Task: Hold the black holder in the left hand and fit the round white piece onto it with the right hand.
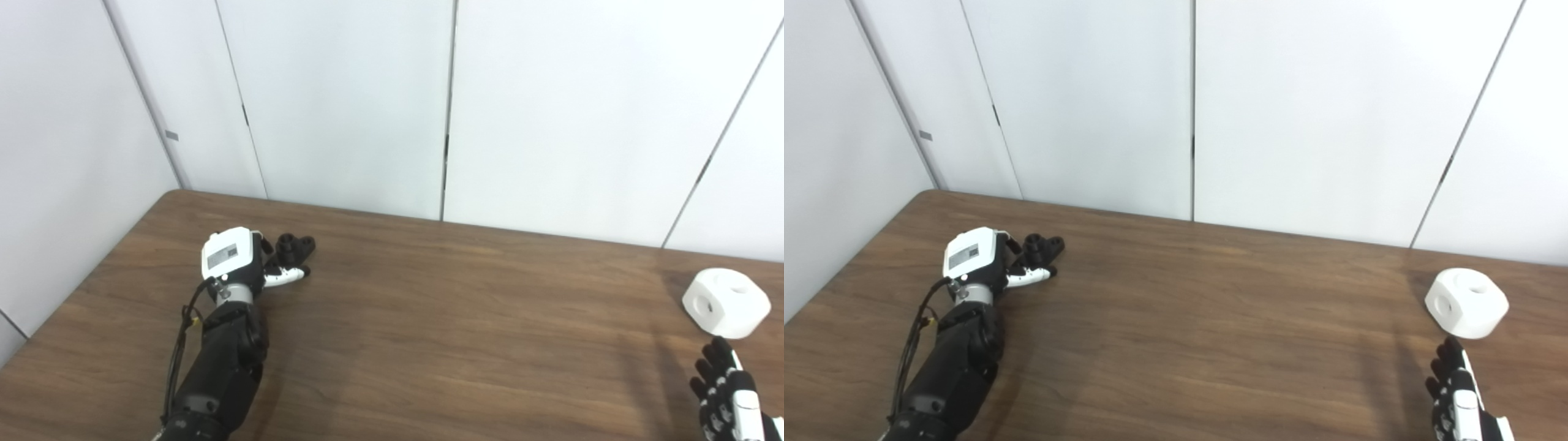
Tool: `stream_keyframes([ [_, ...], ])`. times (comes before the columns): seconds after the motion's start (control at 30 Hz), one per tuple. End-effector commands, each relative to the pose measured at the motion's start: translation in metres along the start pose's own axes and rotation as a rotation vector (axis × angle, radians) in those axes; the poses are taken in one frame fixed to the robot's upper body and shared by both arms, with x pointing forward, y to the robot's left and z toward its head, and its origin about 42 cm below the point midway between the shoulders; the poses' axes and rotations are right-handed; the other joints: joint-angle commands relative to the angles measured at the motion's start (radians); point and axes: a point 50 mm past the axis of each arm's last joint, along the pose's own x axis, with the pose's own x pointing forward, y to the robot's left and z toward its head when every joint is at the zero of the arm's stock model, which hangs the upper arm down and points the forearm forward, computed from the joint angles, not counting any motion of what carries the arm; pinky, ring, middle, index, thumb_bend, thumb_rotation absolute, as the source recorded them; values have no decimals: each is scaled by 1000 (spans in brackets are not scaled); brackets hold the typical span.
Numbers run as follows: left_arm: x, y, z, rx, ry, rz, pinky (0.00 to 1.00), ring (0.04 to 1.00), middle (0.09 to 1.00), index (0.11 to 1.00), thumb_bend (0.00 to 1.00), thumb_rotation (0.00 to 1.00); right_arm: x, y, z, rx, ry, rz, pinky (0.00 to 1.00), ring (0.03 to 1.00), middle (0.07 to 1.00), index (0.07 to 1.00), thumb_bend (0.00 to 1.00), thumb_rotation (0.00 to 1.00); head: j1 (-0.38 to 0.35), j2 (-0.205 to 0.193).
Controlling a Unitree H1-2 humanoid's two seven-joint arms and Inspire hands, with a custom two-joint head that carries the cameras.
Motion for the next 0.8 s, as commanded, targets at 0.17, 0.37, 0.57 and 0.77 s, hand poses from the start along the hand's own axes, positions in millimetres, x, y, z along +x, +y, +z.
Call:
stream_keyframes([
  [0.17, 8, 18, -2, -43, 0, 67, 965, 905, 788, 491, 536, 79, 2, -2, 17, 5, -75, 7, 1000, 1000, 1000, 1000, 337, 991, 1, 4],
  [0.37, 5, 16, -4, -146, -3, 89, 926, 899, 775, 482, 523, 51, 1, -2, 17, 7, -70, -2, 1000, 1000, 1000, 998, 358, 991, 2, 5],
  [0.57, 6, 17, -3, -161, 2, 73, 847, 888, 782, 483, 521, 47, 3, -4, 16, -1, -82, 5, 1000, 1000, 1000, 1000, 395, 976, 0, 10],
  [0.77, 5, 18, -2, -177, -10, 65, 756, 852, 780, 483, 520, 44, 3, -4, 16, -9, -86, 4, 1000, 1000, 997, 995, 427, 984, -4, 12],
])
